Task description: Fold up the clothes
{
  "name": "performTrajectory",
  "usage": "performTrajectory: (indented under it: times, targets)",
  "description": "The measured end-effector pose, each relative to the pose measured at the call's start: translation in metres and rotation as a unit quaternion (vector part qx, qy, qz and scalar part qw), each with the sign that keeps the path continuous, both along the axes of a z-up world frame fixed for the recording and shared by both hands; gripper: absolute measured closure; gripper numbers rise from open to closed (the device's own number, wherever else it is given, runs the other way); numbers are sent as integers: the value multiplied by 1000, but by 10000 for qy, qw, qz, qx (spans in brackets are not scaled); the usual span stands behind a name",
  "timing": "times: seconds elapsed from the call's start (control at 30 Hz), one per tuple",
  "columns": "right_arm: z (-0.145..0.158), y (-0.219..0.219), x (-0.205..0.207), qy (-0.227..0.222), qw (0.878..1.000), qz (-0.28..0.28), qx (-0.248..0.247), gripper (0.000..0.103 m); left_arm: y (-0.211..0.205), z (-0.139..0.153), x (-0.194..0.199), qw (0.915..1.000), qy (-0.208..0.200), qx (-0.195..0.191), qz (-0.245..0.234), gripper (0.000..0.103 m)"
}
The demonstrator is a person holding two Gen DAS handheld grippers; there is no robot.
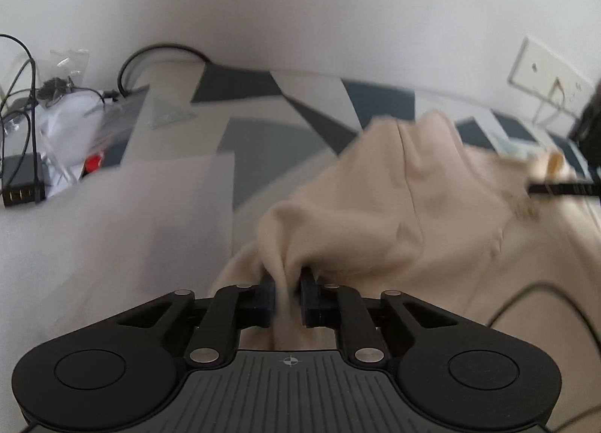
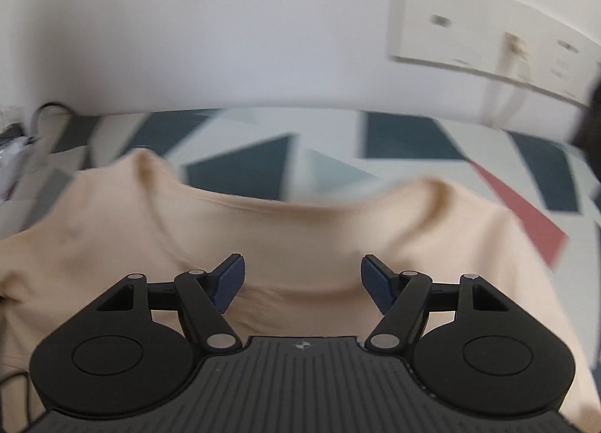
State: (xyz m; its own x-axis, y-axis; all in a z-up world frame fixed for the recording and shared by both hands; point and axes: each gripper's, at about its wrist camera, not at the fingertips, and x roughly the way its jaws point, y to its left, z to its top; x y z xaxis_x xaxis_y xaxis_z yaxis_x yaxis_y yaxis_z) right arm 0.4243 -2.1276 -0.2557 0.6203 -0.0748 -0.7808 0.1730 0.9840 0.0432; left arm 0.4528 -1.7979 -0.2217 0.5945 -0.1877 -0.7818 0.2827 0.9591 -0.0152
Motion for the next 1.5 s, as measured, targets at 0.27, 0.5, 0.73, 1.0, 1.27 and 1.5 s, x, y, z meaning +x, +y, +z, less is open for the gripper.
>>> performTrajectory:
  times: [0.27, 0.5, 0.73, 1.0, 1.27, 1.5]
  targets:
    - [0, -63, -38, 45, 9937, -1086, -277, 32, 4, -4, 45, 9979, 50, 381, 515, 76]
    - [-6, -93, -66, 1, 9882, -1523, -138, 32, -8, 36, 46, 9988, -110, 477, 14, 53]
    - [-11, -96, -65, -12, 9876, -1553, -216, 31, -35, 30, 56, 9922, -248, 1174, -349, 40]
    - [-16, -112, -61, -86, 9844, -1748, -201, 24, 10, 12, 56, 9947, 769, 640, -220, 35]
    - [12, -123, -82, -576, 9784, -1977, 195, 25, 17, 42, 6, 9904, 710, 302, -1145, 32]
    - [13, -138, -96, -97, 9782, -2076, -19, 27, -35, 42, 52, 9964, 18, -546, -643, 48]
